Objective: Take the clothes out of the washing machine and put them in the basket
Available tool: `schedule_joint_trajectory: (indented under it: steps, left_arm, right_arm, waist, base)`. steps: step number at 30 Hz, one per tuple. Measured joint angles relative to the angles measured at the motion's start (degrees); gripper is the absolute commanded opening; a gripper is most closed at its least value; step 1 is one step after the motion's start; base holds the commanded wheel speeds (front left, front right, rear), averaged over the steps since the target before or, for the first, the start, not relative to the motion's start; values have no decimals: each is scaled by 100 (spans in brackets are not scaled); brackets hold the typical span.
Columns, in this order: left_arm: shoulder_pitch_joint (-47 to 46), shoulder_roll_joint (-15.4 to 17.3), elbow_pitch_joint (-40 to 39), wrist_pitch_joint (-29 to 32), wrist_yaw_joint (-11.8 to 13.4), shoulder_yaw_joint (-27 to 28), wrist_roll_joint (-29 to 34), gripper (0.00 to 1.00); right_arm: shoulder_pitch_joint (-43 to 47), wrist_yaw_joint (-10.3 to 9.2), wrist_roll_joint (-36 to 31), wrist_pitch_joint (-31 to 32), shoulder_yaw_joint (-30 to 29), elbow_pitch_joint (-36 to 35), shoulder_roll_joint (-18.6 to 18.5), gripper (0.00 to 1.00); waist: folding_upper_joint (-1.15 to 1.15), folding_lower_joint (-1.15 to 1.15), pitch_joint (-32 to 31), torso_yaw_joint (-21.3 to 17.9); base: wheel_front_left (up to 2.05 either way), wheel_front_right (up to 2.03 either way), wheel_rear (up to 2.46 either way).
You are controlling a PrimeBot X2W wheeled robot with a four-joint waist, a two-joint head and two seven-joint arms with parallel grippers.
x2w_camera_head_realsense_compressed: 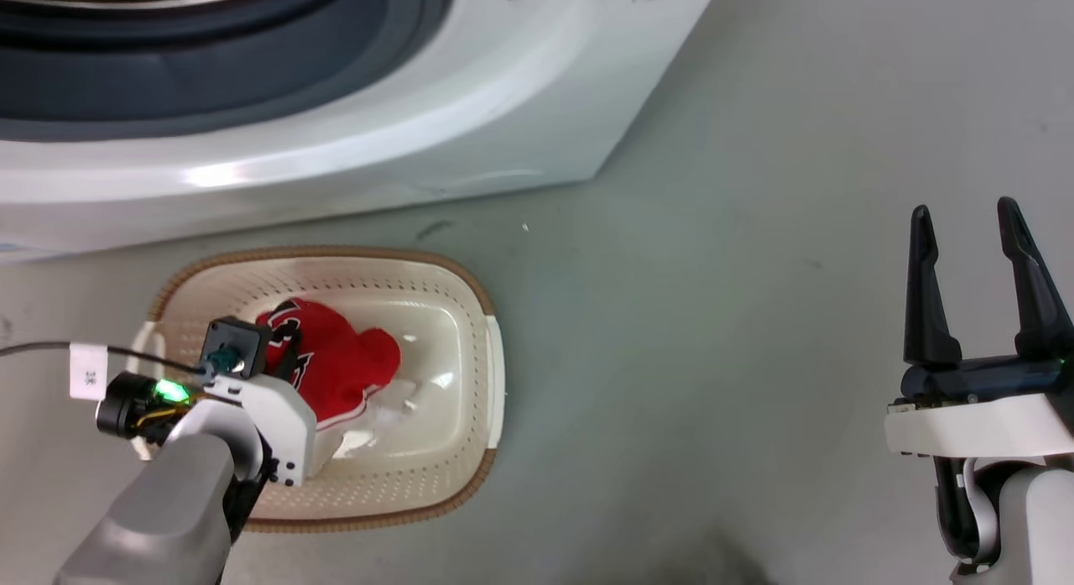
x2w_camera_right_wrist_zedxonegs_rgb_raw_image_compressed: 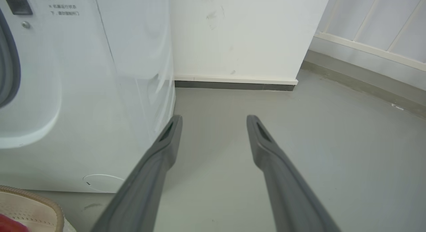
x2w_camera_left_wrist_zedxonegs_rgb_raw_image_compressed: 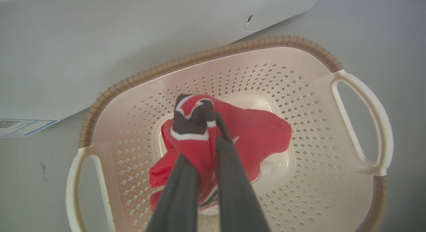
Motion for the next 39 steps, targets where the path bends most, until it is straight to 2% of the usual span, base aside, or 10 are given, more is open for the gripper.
schedule_joint_trajectory:
  steps: [7,12,23,24,25,33,39]
  left_arm:
    - [-587,-237,878,-40,-141,-7,54,0]
    - [-868,-281,1346,-52,-192,49,0,0]
    - [-1106,-371,1761,-59,-288,18,-2,0]
    - [-1107,-377,1767,-59,-279,8,29,14]
    - [-1109,-381,1766,-60,-248,23,24,100]
    - [-864,-433,1570,-76,-190,256,-65,100]
    - [-491,-454,808,-76,-30,748,-63,100]
  right_arm:
    - [-97,0,175,0,53,-66,-1,100]
    - [-116,0,246,0,136,-101,0,100]
    - [-219,0,283,0,143,-138,1,100]
    - [-231,0,281,0,143,-133,1,100]
    - [-236,0,280,0,138,-127,1,100]
    - [-242,0,182,0,63,-22,1,100]
    - [-237,0,-65,0,-100,82,1,100]
  waist:
    - [0,0,651,-242]
    - [0,0,996,-411]
    - [0,0,1306,-508]
    - [0,0,1298,-505]
    - [0,0,1282,-499]
    - [0,-1,898,-405]
    - [0,-1,370,-243]
  base:
    - [0,0,0]
    - [0,0,0]
    - [0,0,0]
    - [0,0,0]
    - [0,0,0]
    - [0,0,0]
    - [0,0,0]
